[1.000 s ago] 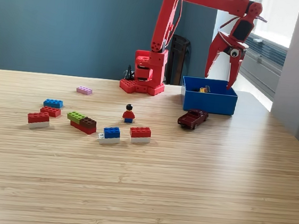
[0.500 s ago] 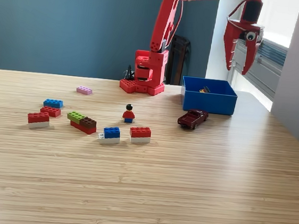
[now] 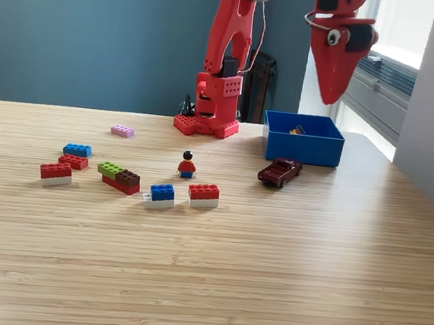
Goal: Grasp a lego block and put it in the bin.
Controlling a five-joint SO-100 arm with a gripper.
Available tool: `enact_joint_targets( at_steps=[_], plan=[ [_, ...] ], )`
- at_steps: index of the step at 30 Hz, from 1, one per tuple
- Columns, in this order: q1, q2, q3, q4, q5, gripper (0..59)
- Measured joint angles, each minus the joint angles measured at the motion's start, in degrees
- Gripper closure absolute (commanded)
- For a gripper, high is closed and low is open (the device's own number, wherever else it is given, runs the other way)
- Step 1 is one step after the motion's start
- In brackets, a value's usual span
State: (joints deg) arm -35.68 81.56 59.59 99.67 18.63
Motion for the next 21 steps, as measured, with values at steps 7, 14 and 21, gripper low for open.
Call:
enact_joint_targets(
  at_steps=[7, 14, 21],
  plan=[
    [16.3, -0.1, 1.6, 0.0, -6.2, 58.6],
    [23.3, -0.1, 1.6, 0.0, -10.1, 58.6],
    [25.6, -0.1, 1.6, 0.0, -10.6, 58.6]
  ],
)
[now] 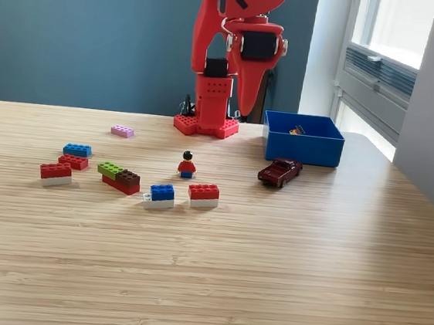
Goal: Grasp a lego block and put it in the bin.
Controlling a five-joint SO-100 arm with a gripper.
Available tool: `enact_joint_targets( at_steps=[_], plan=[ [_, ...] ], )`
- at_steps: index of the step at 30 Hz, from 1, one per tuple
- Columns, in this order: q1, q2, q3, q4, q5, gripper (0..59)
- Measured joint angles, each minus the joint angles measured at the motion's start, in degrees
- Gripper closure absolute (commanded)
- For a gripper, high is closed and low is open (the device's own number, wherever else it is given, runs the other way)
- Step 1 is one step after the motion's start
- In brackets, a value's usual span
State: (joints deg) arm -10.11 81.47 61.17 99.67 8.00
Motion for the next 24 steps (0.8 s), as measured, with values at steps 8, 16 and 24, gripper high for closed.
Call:
enact_joint_targets(
  at_steps=[8, 16, 24],
  plan=[
    [0.2, 0.0, 0.0, 0.0, 1.8, 58.6],
    [0.5, 0.0, 0.0, 0.0, 4.9, 58.6],
    [7.5, 0.0, 0.0, 0.0, 6.6, 58.6]
  ],
)
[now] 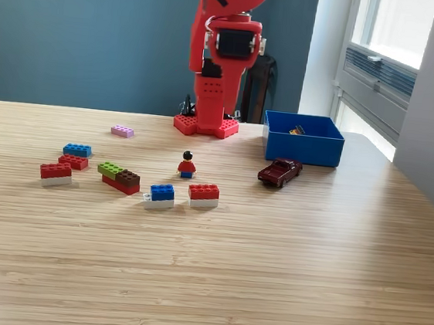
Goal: Grasp a lego block and put it in the bin.
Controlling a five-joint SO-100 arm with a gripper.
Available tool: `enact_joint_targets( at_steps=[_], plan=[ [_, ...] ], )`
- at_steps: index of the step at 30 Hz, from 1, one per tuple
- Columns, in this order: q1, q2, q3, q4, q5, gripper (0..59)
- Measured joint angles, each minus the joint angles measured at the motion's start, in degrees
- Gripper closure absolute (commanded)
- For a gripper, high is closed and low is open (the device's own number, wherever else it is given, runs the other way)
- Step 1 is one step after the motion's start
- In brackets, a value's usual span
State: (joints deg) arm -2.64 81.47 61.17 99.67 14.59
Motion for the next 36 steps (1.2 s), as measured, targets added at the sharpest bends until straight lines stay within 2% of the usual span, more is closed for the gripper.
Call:
enact_joint_targets(
  at_steps=[11, 17, 24, 36],
  plan=[
    [14.7, 0.0, 0.0, -0.3, -4.5, 58.6],
    [19.7, 0.0, 4.1, -1.1, -9.2, 58.6],
    [26.5, 0.0, 14.2, -8.4, -14.0, 58.6],
    [42.4, 0.0, 24.3, -18.9, -17.8, 58.5]
  ],
)
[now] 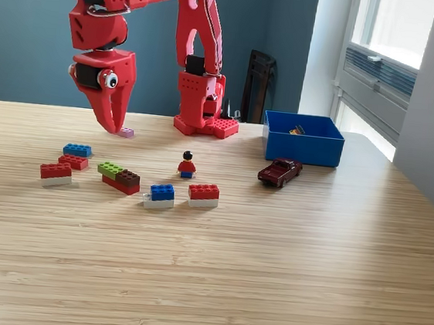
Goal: Grasp a lego block and put it in the bin.
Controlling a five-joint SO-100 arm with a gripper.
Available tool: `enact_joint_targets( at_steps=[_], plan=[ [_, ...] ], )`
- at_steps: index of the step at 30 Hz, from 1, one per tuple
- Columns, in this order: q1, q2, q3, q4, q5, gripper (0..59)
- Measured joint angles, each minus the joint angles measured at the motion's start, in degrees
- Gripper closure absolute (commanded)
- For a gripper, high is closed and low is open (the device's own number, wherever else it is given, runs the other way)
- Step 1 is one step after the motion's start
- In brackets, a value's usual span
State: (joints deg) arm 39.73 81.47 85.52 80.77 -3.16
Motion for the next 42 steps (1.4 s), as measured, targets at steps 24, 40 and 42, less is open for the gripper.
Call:
enact_joint_targets(
  at_steps=[24, 40, 42],
  plan=[
    [19.6, 0.0, 6.3, -4.7, 8.3, 23.1],
    [19.1, 0.0, 8.9, -6.2, 22.8, 25.4],
    [19.5, 0.0, 8.9, -7.7, 23.4, 25.4]
  ],
)
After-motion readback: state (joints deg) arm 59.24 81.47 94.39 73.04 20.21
